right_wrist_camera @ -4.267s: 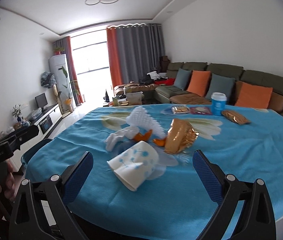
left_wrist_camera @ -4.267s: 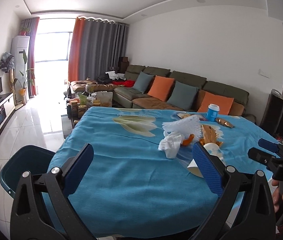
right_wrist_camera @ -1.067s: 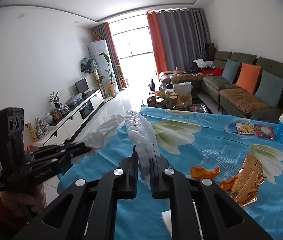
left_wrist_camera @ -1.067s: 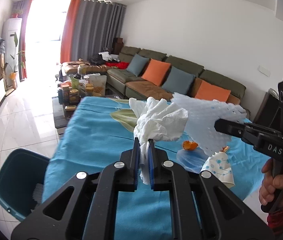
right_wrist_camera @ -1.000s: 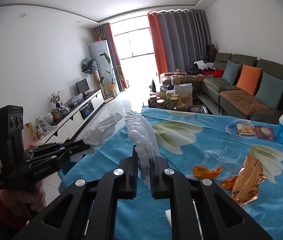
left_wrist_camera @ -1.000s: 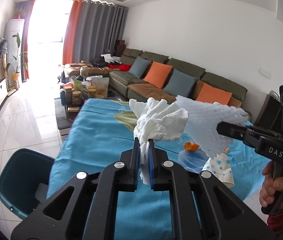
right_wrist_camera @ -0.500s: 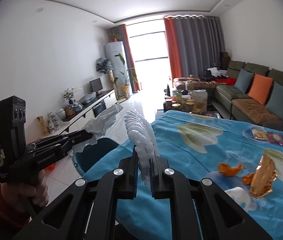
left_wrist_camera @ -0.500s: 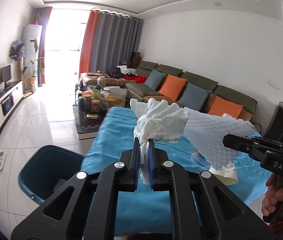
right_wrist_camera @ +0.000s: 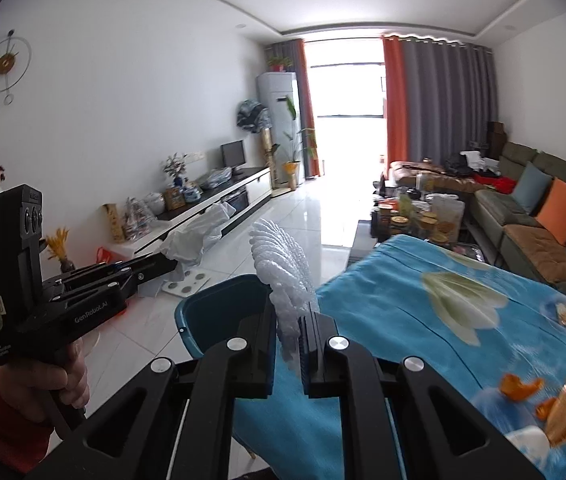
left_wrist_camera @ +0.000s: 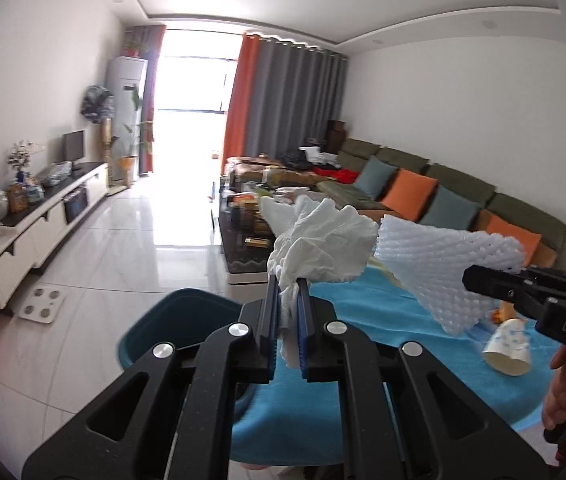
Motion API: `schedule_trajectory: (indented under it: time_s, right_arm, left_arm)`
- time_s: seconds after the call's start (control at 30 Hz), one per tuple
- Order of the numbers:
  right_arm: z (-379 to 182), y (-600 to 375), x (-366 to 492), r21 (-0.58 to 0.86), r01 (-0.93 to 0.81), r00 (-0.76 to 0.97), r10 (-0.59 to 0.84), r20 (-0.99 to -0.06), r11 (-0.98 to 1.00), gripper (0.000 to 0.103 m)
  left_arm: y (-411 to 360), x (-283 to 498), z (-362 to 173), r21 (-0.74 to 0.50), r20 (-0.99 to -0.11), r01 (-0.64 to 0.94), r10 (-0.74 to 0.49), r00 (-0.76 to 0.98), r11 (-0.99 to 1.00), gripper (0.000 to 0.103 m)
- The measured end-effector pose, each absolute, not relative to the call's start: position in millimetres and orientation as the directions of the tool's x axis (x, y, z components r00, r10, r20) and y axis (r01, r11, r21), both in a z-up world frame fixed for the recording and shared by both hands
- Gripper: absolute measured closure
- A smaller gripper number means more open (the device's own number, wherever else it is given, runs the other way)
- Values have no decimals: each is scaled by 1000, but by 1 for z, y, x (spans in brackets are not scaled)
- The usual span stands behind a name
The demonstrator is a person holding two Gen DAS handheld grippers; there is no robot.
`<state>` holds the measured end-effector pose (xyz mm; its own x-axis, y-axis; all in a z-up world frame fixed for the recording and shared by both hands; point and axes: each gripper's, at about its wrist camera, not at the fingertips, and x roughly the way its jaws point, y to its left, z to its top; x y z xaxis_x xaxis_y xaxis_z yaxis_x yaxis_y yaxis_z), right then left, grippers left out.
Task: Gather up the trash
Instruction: 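Carry the tissue and foam net over the teal bin with both tools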
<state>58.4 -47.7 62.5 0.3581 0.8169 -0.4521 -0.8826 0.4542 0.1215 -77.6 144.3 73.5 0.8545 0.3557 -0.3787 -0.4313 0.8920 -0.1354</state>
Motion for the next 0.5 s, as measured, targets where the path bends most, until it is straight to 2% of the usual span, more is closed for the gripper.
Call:
schedule_trajectory:
  time_s: [0.5]
  right_arm:
    - [47,54,74,143,-936,197,816,-543,321,95]
  left_arm:
    - [205,-70,37,-128,-494,-564,440,750,816,95]
